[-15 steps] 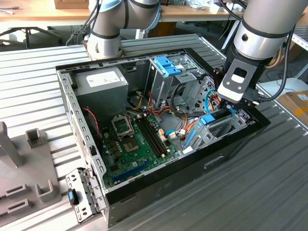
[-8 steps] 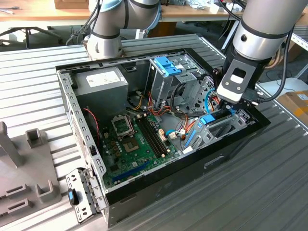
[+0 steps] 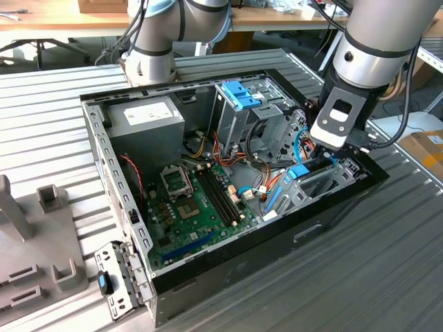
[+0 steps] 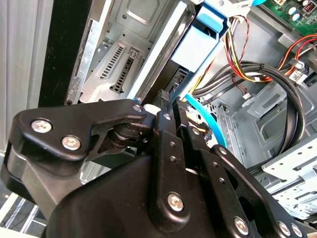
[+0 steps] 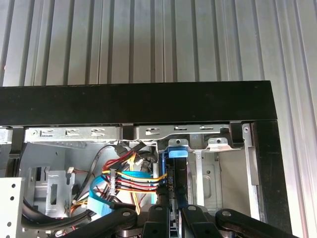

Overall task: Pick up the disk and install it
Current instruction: 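Insert the disk into the insertion slot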

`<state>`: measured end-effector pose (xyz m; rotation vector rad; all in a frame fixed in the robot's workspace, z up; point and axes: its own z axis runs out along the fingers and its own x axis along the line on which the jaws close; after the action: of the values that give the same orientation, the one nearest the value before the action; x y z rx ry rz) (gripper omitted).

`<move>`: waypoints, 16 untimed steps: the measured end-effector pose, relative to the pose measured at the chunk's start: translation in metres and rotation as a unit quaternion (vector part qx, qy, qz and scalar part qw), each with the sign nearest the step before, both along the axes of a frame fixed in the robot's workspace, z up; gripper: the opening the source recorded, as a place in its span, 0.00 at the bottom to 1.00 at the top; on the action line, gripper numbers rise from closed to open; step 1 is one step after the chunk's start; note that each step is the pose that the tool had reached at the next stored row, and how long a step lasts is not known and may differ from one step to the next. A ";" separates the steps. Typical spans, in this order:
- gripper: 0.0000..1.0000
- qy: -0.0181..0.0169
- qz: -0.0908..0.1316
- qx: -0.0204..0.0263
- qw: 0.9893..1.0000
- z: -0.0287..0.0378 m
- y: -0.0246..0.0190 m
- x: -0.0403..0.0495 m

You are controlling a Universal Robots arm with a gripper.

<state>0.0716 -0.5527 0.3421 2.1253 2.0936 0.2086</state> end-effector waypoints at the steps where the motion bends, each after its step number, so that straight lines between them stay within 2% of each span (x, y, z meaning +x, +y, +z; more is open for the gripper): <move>1: 0.16 0.000 0.000 0.000 1.000 -0.0004 0.0001 0.0000; 16: 0.16 0.000 0.000 0.000 1.000 -0.0043 0.0011 -0.0001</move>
<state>0.0716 -0.5517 0.3378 2.1254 2.0935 0.2085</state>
